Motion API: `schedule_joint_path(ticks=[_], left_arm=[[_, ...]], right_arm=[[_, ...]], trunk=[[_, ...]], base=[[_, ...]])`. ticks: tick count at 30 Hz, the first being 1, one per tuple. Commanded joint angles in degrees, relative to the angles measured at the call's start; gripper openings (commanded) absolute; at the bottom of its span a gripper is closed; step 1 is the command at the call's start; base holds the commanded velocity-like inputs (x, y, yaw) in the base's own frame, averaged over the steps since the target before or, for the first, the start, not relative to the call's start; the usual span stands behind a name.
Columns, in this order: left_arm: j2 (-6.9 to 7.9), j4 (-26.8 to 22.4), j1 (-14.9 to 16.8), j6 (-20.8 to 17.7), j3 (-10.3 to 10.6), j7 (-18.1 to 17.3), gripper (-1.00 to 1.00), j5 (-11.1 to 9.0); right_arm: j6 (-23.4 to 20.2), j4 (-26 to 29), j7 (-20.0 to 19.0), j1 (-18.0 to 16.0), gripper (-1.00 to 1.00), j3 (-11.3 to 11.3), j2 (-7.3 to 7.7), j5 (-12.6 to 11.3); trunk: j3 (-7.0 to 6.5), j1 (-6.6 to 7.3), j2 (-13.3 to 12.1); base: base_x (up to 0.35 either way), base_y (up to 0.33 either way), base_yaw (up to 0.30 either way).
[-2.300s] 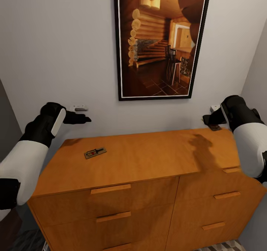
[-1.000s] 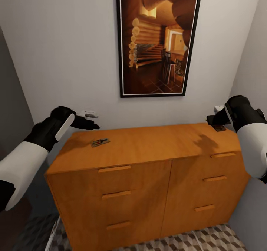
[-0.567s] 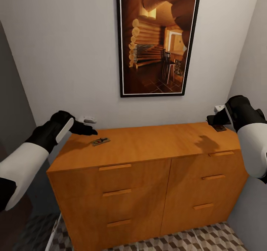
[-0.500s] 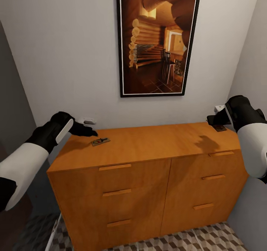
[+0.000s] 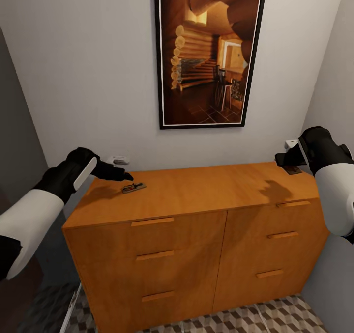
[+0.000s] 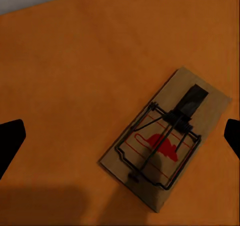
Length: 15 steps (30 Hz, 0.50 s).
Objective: Take the four mousetraps from the cabinet in the bathroom and place them on the bathroom floor. Make sure all four end up on the same floor surface, and ensure that at least two of them are either under or directly next to the same bathroom sink.
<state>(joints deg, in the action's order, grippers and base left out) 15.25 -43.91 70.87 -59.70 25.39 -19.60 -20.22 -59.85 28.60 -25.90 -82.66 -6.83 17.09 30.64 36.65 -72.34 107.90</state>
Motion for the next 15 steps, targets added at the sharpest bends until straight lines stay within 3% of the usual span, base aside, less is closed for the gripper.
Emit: schedule_joint_path(ticks=[1, 15], left_arm=[[0.12, -0.8, 0.1, -0.1, 0.2, -0.5, 1.0, 0.4], [-1.11, -3.0, 0.1, -0.1, 0.4, -0.7, 1.0, 0.3]], right_arm=[[-0.1, 0.1, -0.5, 0.0, -1.0, -0.3, -0.05, 0.5], [-0.1, 0.1, -0.3, 0.0, -1.0, -0.3, -0.04, 0.6]], trunk=[[0.07, 0.01, 0.0], [0.07, 0.01, 0.0]], base=[[0.0, 0.0, 0.0], [0.0, 0.0, 0.0]])
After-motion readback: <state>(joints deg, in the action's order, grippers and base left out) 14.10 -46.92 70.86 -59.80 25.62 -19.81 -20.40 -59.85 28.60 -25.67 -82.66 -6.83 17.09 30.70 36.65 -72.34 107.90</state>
